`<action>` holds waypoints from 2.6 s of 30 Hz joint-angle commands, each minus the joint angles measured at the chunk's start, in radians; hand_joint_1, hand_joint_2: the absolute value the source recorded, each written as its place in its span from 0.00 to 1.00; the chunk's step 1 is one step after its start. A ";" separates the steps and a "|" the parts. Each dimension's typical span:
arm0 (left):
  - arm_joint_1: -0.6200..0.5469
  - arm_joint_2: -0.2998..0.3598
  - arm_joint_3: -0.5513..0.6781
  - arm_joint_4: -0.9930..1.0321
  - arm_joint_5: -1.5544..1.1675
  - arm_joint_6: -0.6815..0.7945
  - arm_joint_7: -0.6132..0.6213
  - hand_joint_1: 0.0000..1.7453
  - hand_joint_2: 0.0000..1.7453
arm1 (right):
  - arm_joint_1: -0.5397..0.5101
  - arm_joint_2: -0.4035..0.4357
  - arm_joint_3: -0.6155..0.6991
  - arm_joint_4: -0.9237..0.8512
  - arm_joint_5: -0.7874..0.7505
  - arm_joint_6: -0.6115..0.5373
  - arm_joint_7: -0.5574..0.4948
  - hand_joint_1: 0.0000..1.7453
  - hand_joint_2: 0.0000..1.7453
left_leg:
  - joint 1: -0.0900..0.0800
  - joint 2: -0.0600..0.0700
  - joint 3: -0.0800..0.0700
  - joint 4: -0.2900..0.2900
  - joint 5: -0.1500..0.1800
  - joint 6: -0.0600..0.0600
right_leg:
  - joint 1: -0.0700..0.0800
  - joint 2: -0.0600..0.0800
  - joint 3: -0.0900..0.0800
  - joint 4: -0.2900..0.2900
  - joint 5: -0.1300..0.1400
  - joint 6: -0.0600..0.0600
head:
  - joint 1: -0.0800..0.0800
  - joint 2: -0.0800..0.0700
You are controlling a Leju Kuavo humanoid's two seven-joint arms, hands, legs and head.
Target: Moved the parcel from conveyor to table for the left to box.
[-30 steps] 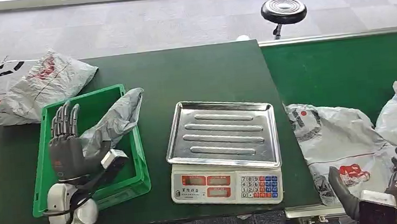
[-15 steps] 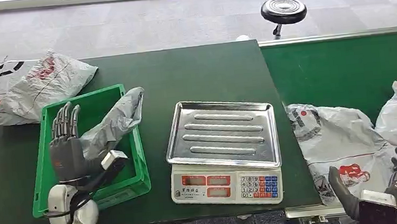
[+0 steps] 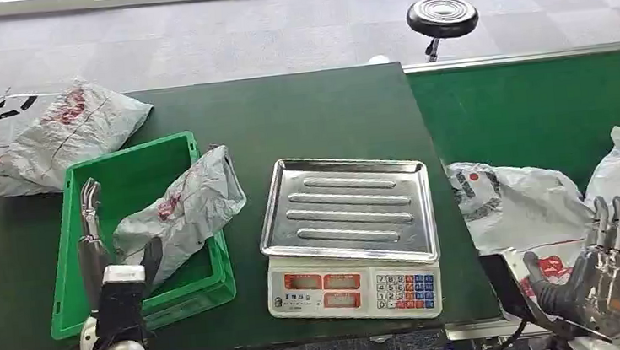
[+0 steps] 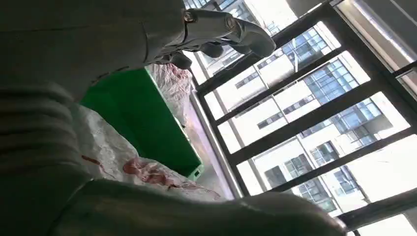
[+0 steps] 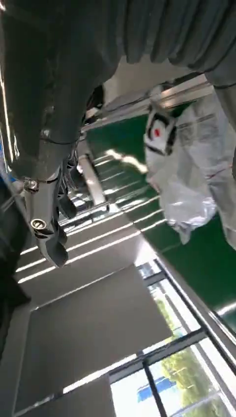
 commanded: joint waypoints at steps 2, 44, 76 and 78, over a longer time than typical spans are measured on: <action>0.031 0.008 -0.058 -0.026 0.016 0.013 0.009 0.00 0.00 | -0.084 -0.103 0.020 0.191 -0.072 -0.014 0.021 0.00 1.00 | 0.001 -0.003 0.002 -0.002 0.001 0.002 | 0.002 -0.003 0.003 -0.003 0.001 -0.003 | 0.000 0.000; 0.027 0.069 -0.125 0.022 -0.021 0.132 0.055 0.00 0.00 | -0.238 -0.229 0.155 0.601 0.047 0.285 0.379 0.00 1.00 | 0.000 -0.003 0.002 -0.003 0.001 0.003 | 0.001 -0.001 0.003 -0.003 0.001 -0.003 | 0.000 0.000; 0.027 0.069 -0.125 0.022 -0.021 0.132 0.055 0.00 0.00 | -0.238 -0.229 0.155 0.601 0.047 0.285 0.379 0.00 1.00 | -0.001 -0.003 0.001 -0.002 0.000 0.002 | 0.000 -0.002 0.002 -0.002 0.000 -0.002 | 0.000 0.000; 0.027 0.069 -0.125 0.022 -0.021 0.132 0.055 0.00 0.00 | -0.238 -0.229 0.155 0.601 0.047 0.285 0.379 0.00 1.00 | -0.001 -0.003 0.001 -0.002 0.000 0.002 | 0.000 -0.002 0.002 -0.002 0.000 -0.002 | 0.000 0.000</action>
